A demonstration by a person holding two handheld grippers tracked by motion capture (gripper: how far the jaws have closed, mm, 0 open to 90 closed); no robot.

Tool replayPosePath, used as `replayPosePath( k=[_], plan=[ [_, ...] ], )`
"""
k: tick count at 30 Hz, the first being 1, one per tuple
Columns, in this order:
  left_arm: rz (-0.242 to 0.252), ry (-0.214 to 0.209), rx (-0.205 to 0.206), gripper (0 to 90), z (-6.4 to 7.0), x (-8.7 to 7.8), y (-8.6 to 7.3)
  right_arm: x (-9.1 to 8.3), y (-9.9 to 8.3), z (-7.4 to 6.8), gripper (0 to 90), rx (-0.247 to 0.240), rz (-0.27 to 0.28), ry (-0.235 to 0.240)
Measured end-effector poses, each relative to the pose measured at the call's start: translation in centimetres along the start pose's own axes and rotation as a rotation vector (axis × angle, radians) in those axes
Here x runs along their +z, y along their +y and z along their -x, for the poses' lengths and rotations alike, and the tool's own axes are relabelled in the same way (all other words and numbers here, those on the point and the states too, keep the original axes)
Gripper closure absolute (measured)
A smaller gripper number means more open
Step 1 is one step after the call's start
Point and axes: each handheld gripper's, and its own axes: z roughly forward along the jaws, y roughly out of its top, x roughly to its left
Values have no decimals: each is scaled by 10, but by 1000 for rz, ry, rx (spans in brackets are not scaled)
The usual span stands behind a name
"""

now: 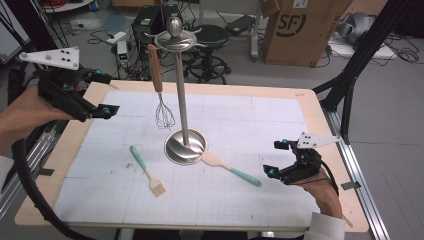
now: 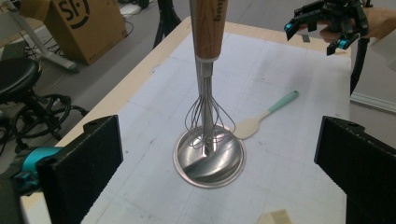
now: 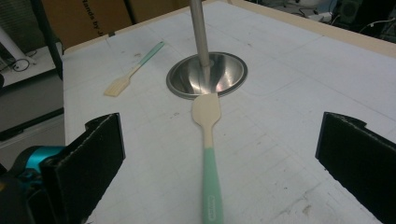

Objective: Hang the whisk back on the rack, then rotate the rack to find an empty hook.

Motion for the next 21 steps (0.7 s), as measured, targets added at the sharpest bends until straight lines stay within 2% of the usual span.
replayPosePath(
  k=[5,12,15,21],
  plan=[
    [2,23,-5,17,3,-18,-2,0,0,-1,1,-3,2,-3],
    [-2,29,25,21,7,-33,7,-3,-4,-2,1,4,-7,-8],
    [0,20,29,113,9,-36,13,-4,-3,-3,1,4,-5,-9],
    [0,2,50,230,18,-37,31,-3,-2,-1,1,0,-1,-10]
  ],
)
